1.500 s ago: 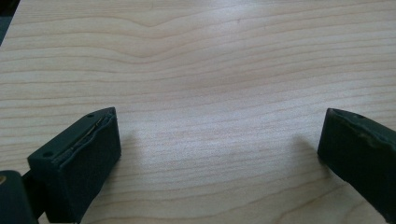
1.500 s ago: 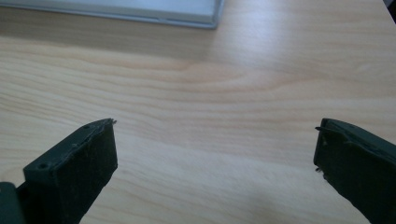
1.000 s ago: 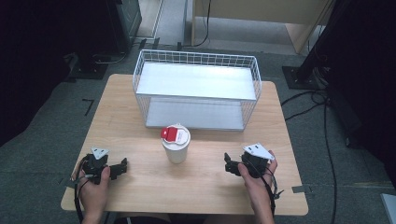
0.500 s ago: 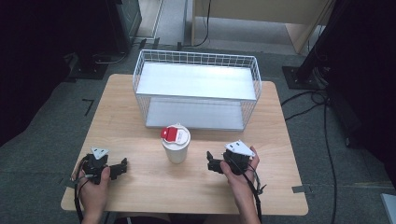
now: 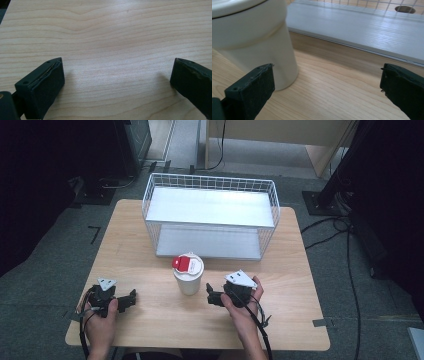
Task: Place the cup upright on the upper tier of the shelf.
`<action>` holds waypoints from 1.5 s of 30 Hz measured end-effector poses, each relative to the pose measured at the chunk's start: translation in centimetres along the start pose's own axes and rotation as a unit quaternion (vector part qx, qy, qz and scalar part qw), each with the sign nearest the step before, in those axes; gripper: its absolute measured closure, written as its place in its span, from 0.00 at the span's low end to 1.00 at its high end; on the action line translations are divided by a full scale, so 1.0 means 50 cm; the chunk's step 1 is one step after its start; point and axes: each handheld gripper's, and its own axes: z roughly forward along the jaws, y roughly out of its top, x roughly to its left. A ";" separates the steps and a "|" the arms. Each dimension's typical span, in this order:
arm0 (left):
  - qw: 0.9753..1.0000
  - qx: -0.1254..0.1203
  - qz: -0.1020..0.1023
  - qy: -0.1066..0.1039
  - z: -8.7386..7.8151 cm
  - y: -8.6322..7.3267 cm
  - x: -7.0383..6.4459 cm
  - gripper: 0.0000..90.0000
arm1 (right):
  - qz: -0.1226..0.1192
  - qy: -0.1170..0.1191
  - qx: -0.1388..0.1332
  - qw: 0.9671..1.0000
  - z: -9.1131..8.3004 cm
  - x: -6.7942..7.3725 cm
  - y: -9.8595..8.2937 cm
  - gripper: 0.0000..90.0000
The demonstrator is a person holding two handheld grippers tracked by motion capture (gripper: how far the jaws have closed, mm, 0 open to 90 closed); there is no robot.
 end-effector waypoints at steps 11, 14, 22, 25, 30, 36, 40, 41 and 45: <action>1.000 0.000 0.000 0.000 0.000 0.000 0.000 0.00 | -0.010 0.043 -0.002 0.999 0.019 0.044 -0.002 0.00; 1.000 0.000 0.000 0.000 0.000 0.000 0.000 0.00 | -0.013 0.050 -0.002 0.999 0.025 0.054 -0.002 0.00; 1.000 0.000 0.000 0.000 0.000 0.000 0.000 0.00 | -0.012 0.068 -0.010 0.998 0.043 0.080 0.002 0.01; 1.000 0.000 0.000 0.000 0.000 0.000 0.000 0.00 | -0.008 0.075 -0.014 0.997 0.052 0.089 0.002 0.04; 1.000 0.000 0.000 0.000 0.000 0.000 0.000 0.00 | -0.006 0.088 -0.018 0.996 0.066 0.100 0.003 0.04; 1.000 0.000 0.000 0.000 0.000 0.000 0.000 0.00 | 0.004 0.092 -0.029 0.995 0.084 0.112 0.008 0.08; 1.000 0.000 0.000 0.000 0.000 0.000 0.000 0.00 | 0.010 0.098 -0.038 0.994 0.094 0.115 0.012 0.08; 1.000 0.000 0.000 0.000 0.000 0.000 0.000 0.00 | 0.010 0.098 -0.038 0.994 0.094 0.115 0.012 0.08; 1.000 0.000 0.000 0.000 0.000 0.000 0.000 0.00 | 0.016 0.102 -0.043 0.994 0.104 0.117 0.011 0.08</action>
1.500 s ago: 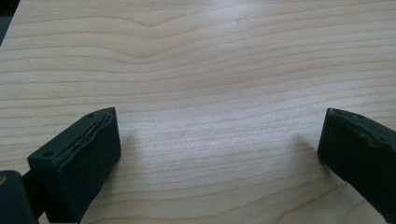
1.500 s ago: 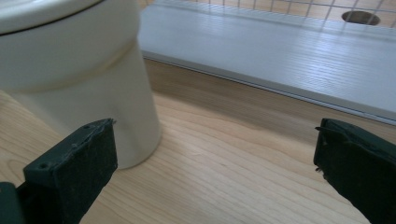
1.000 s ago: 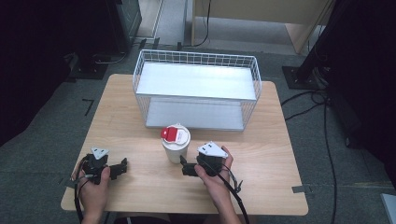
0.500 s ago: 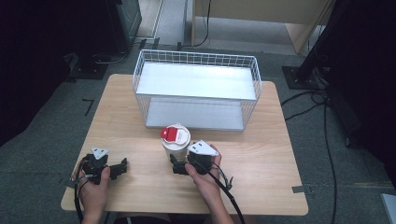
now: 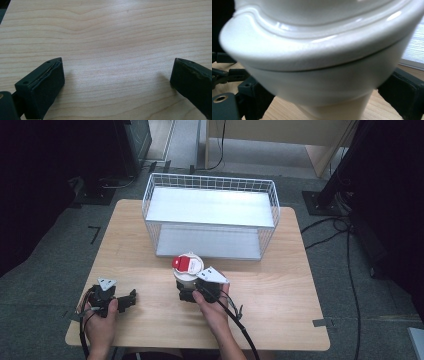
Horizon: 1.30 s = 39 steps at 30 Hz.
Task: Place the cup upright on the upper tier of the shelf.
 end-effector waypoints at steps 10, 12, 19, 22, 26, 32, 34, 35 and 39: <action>1.000 0.000 0.000 0.000 0.000 0.000 0.000 0.00 | 0.007 -0.014 -0.025 1.000 0.031 0.006 -0.008 0.04; 1.000 0.000 0.000 0.000 0.000 0.000 0.000 0.00 | 0.010 -0.013 -0.028 0.999 0.035 0.007 -0.008 0.04; 1.000 0.000 0.000 0.000 0.000 0.000 0.000 0.00 | 0.005 -0.051 -0.063 0.997 0.027 0.016 -0.005 0.11; 1.000 0.000 0.000 0.000 0.000 0.000 0.000 0.00 | 0.013 -0.056 -0.069 0.996 0.020 0.009 -0.002 0.11; 1.000 0.000 0.000 0.000 0.000 0.000 0.000 0.00 | 0.015 -0.056 -0.078 0.995 0.002 0.002 0.008 0.11; 1.000 0.000 0.000 0.000 0.000 0.000 0.000 0.00 | 0.016 -0.057 -0.110 0.992 -0.037 -0.008 0.042 0.11; 1.000 -0.001 -0.001 0.000 0.000 0.000 0.000 0.00 | 0.017 -0.059 -0.118 0.991 -0.049 -0.010 0.053 0.11; 1.000 -0.001 -0.001 0.000 0.000 0.000 0.000 0.00 | 0.017 -0.061 -0.123 0.990 -0.058 -0.012 0.061 0.11; 1.000 0.000 0.000 0.000 0.000 0.000 0.000 0.00 | 0.016 -0.065 -0.140 0.988 -0.084 -0.018 0.090 0.11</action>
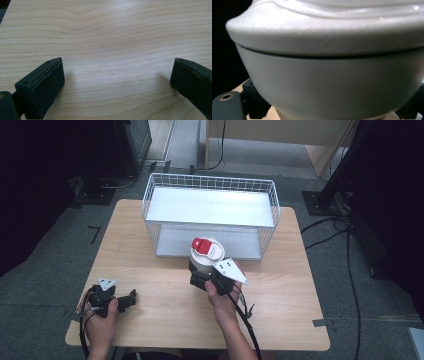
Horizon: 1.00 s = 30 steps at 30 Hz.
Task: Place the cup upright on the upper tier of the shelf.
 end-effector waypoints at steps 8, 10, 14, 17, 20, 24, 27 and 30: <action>1.000 0.000 0.001 0.000 0.000 0.000 0.000 0.00 | -0.006 -0.009 -0.025 1.000 -0.023 -0.016 0.061 0.11; 1.000 0.000 0.001 0.000 0.000 0.000 0.000 0.00 | -0.016 -0.015 -0.034 0.999 -0.029 -0.022 0.086 0.11; 1.000 0.000 0.001 0.000 0.000 0.000 0.000 0.00 | -0.024 -0.021 -0.048 0.998 -0.037 -0.029 0.119 0.11; 1.000 0.000 0.001 0.000 0.000 0.000 0.000 0.00 | -0.025 -0.024 -0.057 0.998 -0.039 -0.035 0.142 0.11; 1.000 0.000 0.000 0.000 0.000 0.000 0.000 0.00 | -0.025 -0.028 -0.065 0.997 -0.041 -0.042 0.168 0.11; 1.000 0.000 0.001 0.000 0.000 0.000 0.000 0.00 | -0.032 -0.035 -0.076 0.996 -0.042 -0.051 0.201 0.11; 1.000 0.000 0.000 0.000 0.000 0.000 0.000 0.00 | -0.029 -0.038 -0.080 0.996 -0.040 -0.061 0.223 0.11; 1.000 0.000 0.000 0.000 0.000 0.000 0.000 0.00 | -0.031 -0.043 -0.082 0.995 -0.037 -0.070 0.242 0.11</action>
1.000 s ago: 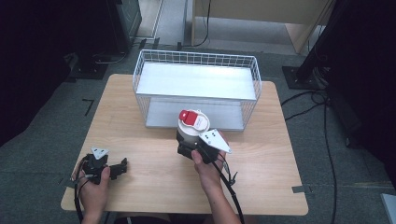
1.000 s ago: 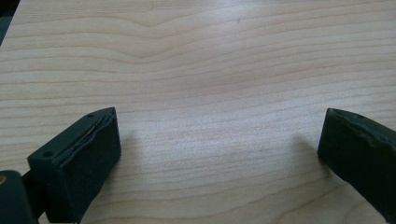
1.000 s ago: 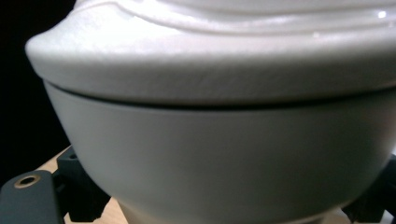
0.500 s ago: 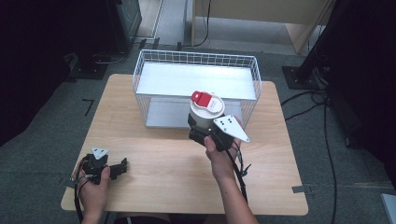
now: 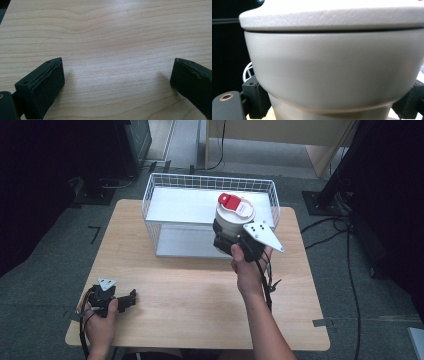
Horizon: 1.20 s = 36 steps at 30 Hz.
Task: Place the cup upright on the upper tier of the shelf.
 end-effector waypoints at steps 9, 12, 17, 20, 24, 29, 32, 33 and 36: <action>1.000 0.000 0.000 0.000 0.000 0.000 0.000 0.00 | -0.003 -0.010 -0.007 1.000 0.028 -0.018 0.042 0.11; 1.000 0.000 0.000 0.000 0.000 0.000 0.000 0.00 | -0.006 -0.011 -0.010 1.000 0.048 -0.021 0.057 0.11; 1.000 0.000 0.000 0.000 0.000 0.000 0.000 0.00 | -0.009 -0.018 -0.007 1.000 0.073 -0.026 0.065 0.11; 1.000 0.000 0.000 0.000 0.000 0.000 0.000 0.00 | -0.014 -0.029 0.000 0.999 0.105 -0.035 0.068 0.11; 1.000 -0.001 -0.001 0.000 0.000 0.000 0.000 0.00 | -0.019 -0.040 0.003 0.999 0.131 -0.041 0.069 0.11; 1.000 -0.001 -0.001 0.000 0.000 0.000 0.000 0.00 | -0.020 -0.054 0.010 0.998 0.167 -0.050 0.066 0.11; 1.000 0.000 -0.001 0.000 0.000 0.000 0.000 0.00 | -0.020 -0.064 0.014 0.998 0.195 -0.057 0.066 0.11; 1.000 -0.001 -0.001 0.000 0.000 0.000 0.000 0.00 | -0.020 -0.065 0.016 0.998 0.199 -0.057 0.067 0.11; 1.000 -0.001 -0.001 0.000 0.000 0.000 0.000 0.00 | -0.028 -0.072 0.019 0.997 0.218 -0.060 0.071 0.11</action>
